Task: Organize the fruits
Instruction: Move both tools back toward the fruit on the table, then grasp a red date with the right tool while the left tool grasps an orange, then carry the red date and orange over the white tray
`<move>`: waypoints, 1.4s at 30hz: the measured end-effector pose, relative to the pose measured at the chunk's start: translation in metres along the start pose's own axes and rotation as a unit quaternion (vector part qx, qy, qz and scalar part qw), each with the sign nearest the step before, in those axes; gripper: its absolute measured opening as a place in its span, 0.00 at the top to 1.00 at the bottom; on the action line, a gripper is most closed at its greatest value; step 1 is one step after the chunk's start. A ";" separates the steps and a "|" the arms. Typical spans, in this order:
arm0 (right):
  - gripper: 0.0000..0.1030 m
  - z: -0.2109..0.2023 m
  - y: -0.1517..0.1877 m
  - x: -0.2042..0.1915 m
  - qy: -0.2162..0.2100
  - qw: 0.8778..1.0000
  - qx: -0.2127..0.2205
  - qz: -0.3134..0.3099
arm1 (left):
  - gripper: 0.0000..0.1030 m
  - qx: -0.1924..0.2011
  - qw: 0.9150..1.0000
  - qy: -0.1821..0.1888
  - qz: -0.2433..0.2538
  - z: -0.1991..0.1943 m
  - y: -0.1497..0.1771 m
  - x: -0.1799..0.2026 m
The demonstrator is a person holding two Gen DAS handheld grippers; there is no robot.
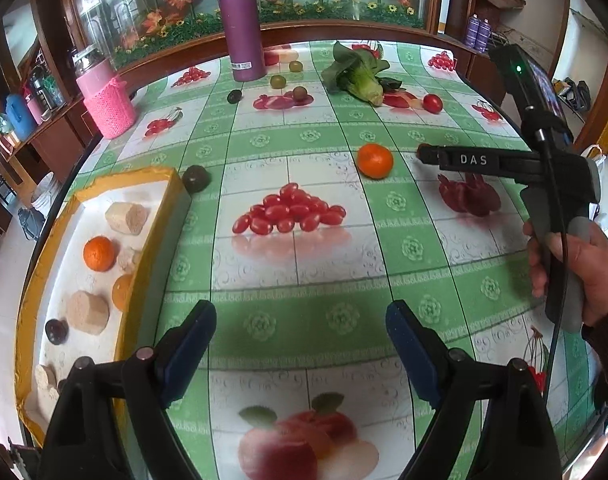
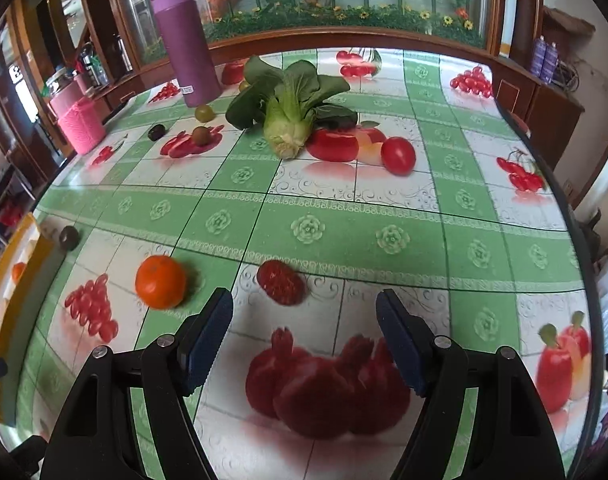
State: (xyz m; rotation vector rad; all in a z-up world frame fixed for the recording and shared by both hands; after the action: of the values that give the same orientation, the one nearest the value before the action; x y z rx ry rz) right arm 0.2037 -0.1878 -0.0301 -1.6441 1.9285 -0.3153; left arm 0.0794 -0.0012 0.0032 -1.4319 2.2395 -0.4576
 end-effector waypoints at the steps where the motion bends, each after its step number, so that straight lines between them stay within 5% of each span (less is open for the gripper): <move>1: 0.35 0.002 0.000 -0.002 -0.003 1.000 -0.002 -0.004 | 0.14 0.000 1.000 0.000 -0.001 0.003 -0.004 -0.001; 6: 0.74 0.007 0.000 -0.006 0.020 0.999 0.012 -0.046 | 0.14 0.005 1.000 0.006 -0.006 0.017 -0.029 -0.002; 8: 0.80 0.006 -0.001 -0.002 0.008 0.999 0.009 -0.032 | 0.14 0.005 1.000 0.008 -0.005 0.026 -0.040 0.000; 20: 0.80 -0.032 0.019 0.032 -0.008 0.999 0.018 0.031 | 0.14 0.038 0.999 0.026 -0.001 0.073 -0.114 0.027; 22: 0.80 -0.037 0.023 0.038 -0.010 0.999 0.018 0.040 | 0.28 0.033 0.999 0.028 0.007 0.083 -0.118 0.032; 24: 0.80 -0.040 0.026 0.042 -0.011 0.999 0.018 0.047 | 0.57 0.017 0.999 0.044 0.010 0.095 -0.117 0.036; 25: 0.80 -0.042 0.027 0.043 -0.010 0.999 0.017 0.050 | 0.63 0.007 0.999 0.052 0.005 0.101 -0.114 0.037; 34: 0.80 -0.056 0.043 0.053 -0.014 0.997 0.016 0.080 | 0.64 0.025 0.998 0.065 0.001 0.082 -0.093 0.034; 42: 0.80 -0.084 0.065 0.043 -0.021 0.997 0.018 0.066 | 0.64 0.039 0.993 0.114 -0.022 0.036 -0.043 0.031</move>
State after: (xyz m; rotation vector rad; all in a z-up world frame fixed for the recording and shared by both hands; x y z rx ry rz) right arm 0.1002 -0.2312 -0.0088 -1.4807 1.9765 -0.2593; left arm 0.1198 -0.0481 -0.0119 -1.4550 2.3394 -0.7482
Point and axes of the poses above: each gripper's, at about its wrist camera, not at the fingertips, and z roughly the way its jaws point, x to its right, y to its underside, the point moved 6 cm from there along z, roughly the way its jaws point, and after that the axes turned 15 degrees about z, right-handed, at the moved point
